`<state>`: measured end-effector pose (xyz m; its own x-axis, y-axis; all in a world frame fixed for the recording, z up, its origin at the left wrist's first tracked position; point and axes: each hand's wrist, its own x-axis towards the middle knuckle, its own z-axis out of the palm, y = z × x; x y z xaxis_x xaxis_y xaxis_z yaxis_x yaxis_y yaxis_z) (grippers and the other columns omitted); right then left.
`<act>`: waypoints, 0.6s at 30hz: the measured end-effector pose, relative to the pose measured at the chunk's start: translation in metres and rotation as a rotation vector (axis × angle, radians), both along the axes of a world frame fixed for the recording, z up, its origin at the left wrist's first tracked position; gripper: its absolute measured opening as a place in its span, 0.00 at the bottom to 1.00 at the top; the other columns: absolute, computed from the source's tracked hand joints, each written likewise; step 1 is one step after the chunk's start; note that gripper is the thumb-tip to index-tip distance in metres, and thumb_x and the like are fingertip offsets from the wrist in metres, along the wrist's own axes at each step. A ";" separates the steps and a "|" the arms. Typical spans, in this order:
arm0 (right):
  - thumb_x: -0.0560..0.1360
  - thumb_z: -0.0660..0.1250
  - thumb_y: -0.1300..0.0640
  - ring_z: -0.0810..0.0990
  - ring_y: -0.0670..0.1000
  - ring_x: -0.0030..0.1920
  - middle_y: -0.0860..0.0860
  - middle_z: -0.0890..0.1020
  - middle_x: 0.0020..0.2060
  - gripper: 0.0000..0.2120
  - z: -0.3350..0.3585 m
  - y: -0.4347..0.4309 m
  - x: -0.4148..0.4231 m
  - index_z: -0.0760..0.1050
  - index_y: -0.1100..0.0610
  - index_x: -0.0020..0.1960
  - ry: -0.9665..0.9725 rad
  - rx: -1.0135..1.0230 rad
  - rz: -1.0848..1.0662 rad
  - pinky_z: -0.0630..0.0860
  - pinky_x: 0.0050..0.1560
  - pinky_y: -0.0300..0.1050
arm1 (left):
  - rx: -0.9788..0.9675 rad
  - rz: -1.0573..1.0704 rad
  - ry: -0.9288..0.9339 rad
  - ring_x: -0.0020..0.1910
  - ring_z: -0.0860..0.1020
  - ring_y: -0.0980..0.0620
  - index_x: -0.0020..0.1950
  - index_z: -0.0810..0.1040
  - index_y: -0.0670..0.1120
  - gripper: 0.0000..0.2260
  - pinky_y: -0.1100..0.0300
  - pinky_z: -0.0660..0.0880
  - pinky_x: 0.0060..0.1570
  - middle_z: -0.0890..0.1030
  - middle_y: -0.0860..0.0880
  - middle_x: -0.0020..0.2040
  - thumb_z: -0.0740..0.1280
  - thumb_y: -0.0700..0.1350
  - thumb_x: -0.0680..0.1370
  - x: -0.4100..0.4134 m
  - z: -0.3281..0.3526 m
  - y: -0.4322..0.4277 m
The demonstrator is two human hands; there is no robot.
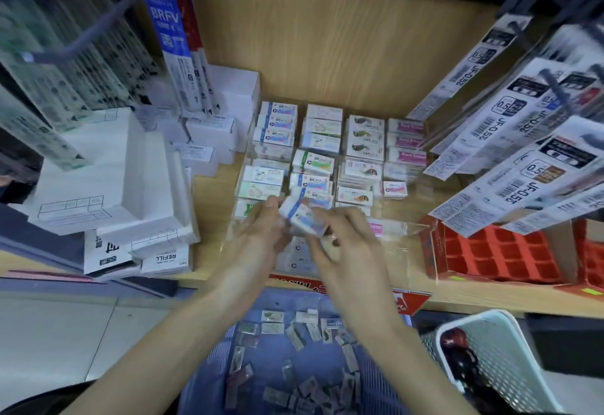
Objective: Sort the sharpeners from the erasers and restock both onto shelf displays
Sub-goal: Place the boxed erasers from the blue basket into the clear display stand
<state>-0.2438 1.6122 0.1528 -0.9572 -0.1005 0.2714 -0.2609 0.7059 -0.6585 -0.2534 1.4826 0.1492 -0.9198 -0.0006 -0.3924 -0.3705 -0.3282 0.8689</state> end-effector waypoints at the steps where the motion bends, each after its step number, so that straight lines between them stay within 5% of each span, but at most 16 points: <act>1: 0.72 0.70 0.63 0.71 0.41 0.42 0.50 0.76 0.47 0.15 0.003 0.007 -0.011 0.78 0.59 0.59 -0.006 0.006 -0.014 0.64 0.46 0.24 | -0.177 -0.027 0.081 0.59 0.77 0.55 0.60 0.74 0.55 0.14 0.52 0.71 0.64 0.81 0.52 0.57 0.58 0.58 0.80 0.001 -0.001 -0.003; 4: 0.73 0.71 0.63 0.73 0.42 0.44 0.48 0.76 0.49 0.15 0.010 0.023 -0.049 0.78 0.59 0.59 -0.046 0.055 -0.029 0.65 0.49 0.22 | -0.844 -0.140 0.434 0.61 0.72 0.63 0.64 0.72 0.52 0.14 0.65 0.64 0.66 0.75 0.54 0.65 0.58 0.51 0.80 0.006 -0.006 -0.008; 6: 0.73 0.71 0.62 0.77 0.47 0.46 0.50 0.78 0.50 0.12 0.006 0.026 -0.069 0.78 0.59 0.56 -0.056 0.090 -0.001 0.68 0.50 0.30 | -1.356 -0.226 0.686 0.63 0.74 0.55 0.64 0.76 0.47 0.15 0.61 0.64 0.62 0.73 0.50 0.68 0.60 0.46 0.80 0.007 -0.013 -0.007; 8: 0.73 0.71 0.63 0.78 0.50 0.49 0.51 0.80 0.49 0.09 0.000 0.023 -0.080 0.79 0.60 0.52 -0.047 0.147 0.043 0.68 0.50 0.33 | -1.642 -0.312 0.782 0.64 0.75 0.47 0.62 0.78 0.46 0.18 0.53 0.71 0.58 0.75 0.48 0.67 0.71 0.45 0.73 0.009 -0.025 -0.006; 12: 0.73 0.68 0.68 0.78 0.52 0.54 0.54 0.81 0.53 0.08 -0.009 0.020 -0.086 0.81 0.62 0.51 -0.020 0.149 0.072 0.63 0.55 0.23 | -1.785 -0.401 0.698 0.65 0.74 0.41 0.66 0.75 0.44 0.30 0.44 0.74 0.56 0.73 0.46 0.69 0.76 0.49 0.66 0.007 -0.038 -0.006; 18: 0.75 0.61 0.70 0.75 0.48 0.57 0.54 0.76 0.57 0.13 -0.009 0.026 -0.067 0.80 0.62 0.55 -0.027 0.108 0.099 0.60 0.57 0.21 | -1.722 -0.429 0.671 0.65 0.73 0.38 0.65 0.75 0.43 0.28 0.41 0.72 0.58 0.74 0.42 0.67 0.76 0.47 0.66 0.004 -0.036 0.001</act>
